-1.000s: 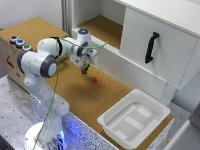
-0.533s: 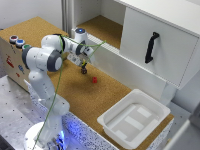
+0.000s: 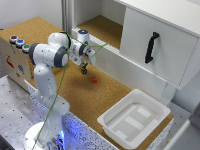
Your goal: Stack the yellow block on top of the purple block
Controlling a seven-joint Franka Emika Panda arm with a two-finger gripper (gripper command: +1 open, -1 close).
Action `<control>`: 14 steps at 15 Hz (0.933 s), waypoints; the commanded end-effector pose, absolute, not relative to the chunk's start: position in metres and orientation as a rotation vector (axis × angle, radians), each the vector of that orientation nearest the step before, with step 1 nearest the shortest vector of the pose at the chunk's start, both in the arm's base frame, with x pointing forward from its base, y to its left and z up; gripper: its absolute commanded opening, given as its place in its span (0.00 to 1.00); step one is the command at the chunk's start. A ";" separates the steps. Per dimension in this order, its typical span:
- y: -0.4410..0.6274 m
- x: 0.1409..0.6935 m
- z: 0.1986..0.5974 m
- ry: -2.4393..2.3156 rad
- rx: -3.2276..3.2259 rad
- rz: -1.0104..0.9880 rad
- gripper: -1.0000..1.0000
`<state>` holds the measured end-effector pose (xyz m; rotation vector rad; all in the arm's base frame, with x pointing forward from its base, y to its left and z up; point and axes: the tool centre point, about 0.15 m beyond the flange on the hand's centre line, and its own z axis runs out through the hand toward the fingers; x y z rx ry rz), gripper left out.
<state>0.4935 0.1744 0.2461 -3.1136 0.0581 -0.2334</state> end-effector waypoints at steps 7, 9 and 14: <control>0.159 0.488 0.302 0.096 -3.228 -0.187 1.00; 0.157 0.488 0.321 0.093 -3.224 -0.250 1.00; 0.158 0.478 0.369 0.122 -3.220 -0.367 1.00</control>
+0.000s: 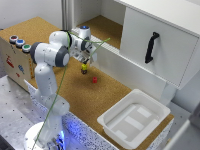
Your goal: Stack the yellow block on top of the purple block
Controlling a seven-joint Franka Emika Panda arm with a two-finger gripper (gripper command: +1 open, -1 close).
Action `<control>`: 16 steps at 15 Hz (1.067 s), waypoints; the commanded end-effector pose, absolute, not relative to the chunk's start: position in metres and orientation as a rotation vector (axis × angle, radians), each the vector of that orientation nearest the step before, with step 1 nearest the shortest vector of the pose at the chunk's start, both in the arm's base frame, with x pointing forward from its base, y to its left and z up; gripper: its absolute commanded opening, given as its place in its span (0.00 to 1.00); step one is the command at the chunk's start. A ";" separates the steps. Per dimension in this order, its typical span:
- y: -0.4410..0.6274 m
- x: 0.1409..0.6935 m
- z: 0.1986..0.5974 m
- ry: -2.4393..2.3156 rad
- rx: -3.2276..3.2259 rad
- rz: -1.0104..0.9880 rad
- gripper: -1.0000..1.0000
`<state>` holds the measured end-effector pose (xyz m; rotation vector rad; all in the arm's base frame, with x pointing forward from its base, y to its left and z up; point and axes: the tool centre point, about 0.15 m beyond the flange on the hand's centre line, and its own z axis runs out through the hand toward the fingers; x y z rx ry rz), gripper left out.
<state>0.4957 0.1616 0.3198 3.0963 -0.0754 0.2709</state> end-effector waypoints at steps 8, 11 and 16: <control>0.153 0.462 0.381 -0.161 3.014 0.341 1.00; 0.127 0.452 0.364 -0.242 3.056 0.321 1.00; 0.081 0.419 0.325 -0.421 3.054 0.226 1.00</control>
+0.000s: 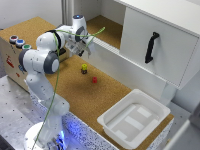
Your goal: Stack the yellow block on top of the purple block
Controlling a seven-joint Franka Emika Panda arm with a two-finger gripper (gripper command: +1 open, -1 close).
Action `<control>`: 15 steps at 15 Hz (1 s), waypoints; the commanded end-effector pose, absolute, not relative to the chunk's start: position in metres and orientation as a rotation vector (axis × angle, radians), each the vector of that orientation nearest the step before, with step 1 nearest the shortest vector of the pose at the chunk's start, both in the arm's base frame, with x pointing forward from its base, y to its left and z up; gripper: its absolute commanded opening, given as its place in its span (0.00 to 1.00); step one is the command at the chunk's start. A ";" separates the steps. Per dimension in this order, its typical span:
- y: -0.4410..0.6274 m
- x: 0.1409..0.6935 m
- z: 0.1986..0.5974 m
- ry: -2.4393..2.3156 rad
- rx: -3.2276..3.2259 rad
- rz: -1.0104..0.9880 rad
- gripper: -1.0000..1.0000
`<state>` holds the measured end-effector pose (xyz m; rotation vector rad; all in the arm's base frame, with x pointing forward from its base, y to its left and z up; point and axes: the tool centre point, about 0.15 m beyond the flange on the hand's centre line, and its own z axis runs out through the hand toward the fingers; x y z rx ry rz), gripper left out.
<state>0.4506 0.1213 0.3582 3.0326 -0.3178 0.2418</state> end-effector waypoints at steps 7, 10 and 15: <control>0.042 0.398 0.279 -0.709 3.063 0.144 1.00; 0.041 0.417 0.266 -0.802 3.055 0.197 1.00; 0.046 0.447 0.234 -0.974 3.040 0.190 1.00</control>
